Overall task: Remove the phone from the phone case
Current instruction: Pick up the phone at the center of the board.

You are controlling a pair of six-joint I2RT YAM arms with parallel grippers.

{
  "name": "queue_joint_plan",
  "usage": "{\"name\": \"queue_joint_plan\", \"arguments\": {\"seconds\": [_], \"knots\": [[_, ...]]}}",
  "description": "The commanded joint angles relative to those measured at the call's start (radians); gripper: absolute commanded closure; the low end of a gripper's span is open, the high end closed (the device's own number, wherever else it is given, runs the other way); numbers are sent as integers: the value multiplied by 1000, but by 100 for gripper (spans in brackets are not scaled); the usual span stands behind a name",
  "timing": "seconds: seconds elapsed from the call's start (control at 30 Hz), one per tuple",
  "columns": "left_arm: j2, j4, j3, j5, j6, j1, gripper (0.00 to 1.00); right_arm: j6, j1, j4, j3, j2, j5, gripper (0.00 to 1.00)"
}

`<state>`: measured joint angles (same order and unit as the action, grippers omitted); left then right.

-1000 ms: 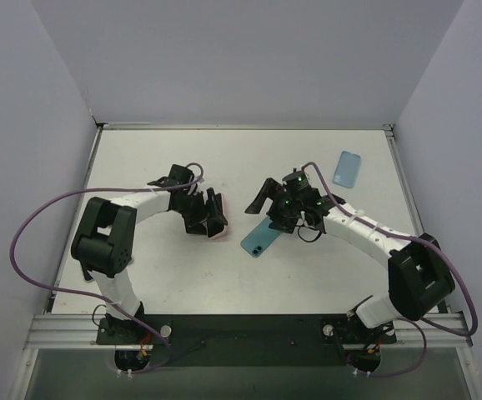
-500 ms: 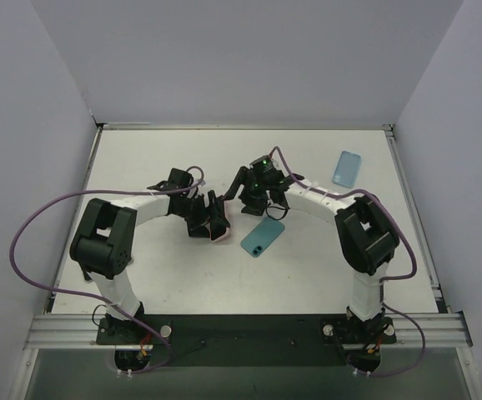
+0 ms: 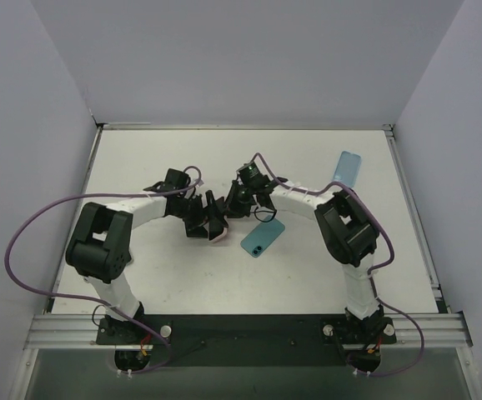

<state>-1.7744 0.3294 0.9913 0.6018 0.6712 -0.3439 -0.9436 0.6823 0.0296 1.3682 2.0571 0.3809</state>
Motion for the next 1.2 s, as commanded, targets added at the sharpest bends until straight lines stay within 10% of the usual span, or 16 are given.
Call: {"name": "queue_joint_plan", "arguments": {"seconds": [0.0,0.23,0.57,0.77,1.17], "knots": [[70,11,15,49,-31,-7,36,-6,-9,-39,15,-31,24,100],[150,25,12,104,-47,-9,4,6,-87,-39,12,-106,44,100],[361,145,89,165,-113,23,3,-14,-185,41,-38,-196,173,100],[451,-94,12,351,60,251,3,-49,-240,243,-190,-380,363,100],[415,-757,-106,483,531,224,3,-159,-205,415,-396,-647,426,100]]}}
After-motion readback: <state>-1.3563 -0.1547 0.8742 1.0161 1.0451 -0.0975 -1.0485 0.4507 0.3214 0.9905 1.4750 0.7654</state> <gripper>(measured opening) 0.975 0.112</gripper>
